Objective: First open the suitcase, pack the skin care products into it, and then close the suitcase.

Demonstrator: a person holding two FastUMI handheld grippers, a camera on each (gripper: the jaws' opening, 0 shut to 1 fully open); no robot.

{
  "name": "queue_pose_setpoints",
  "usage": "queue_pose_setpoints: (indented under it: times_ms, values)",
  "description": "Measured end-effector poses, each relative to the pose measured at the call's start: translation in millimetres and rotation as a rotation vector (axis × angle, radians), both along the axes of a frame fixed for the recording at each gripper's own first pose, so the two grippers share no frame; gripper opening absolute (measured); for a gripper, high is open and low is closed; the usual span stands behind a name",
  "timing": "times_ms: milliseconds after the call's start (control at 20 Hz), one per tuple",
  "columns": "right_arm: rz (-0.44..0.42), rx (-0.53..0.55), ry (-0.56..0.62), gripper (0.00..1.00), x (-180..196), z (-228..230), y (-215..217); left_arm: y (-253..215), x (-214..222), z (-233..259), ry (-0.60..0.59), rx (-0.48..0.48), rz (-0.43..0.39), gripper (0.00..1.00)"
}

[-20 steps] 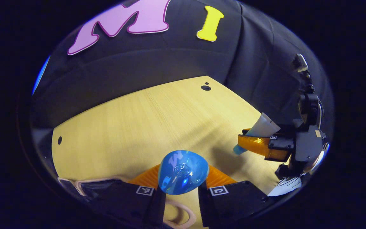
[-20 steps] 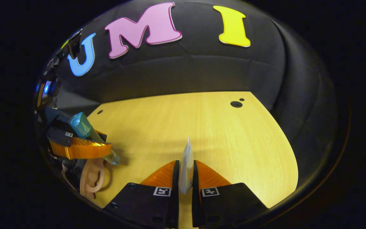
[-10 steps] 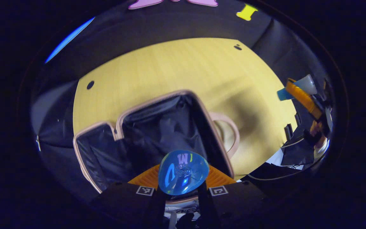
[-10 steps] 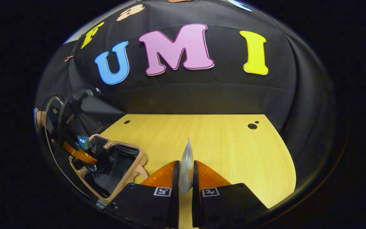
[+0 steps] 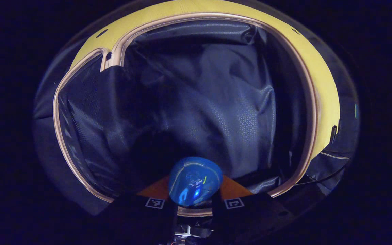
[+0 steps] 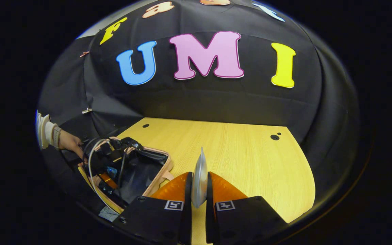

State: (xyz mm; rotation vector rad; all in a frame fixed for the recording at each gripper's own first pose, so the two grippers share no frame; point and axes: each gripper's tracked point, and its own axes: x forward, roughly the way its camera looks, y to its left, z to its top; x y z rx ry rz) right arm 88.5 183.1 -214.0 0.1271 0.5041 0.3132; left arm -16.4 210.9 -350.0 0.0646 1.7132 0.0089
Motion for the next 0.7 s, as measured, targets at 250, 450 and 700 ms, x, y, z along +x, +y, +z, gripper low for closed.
queue_pose_setpoints:
  times_ms: [250, 450, 700]
  values:
    - [0.053, -0.020, 0.027, 0.19, -11.6, -2.2, 35.1, -1.2, 5.7, 2.6, -0.074, -0.007, -0.008, 0.59]
    - [0.147, 0.041, 0.120, 0.20, -19.0, -9.9, 97.6, -5.9, 16.5, 56.5, -0.279, -0.071, -0.030, 0.78]
    - [0.262, 0.137, 0.404, 0.20, -38.8, -49.7, 188.7, 39.9, 2.5, 122.0, -0.470, -0.170, 0.061, 0.79]
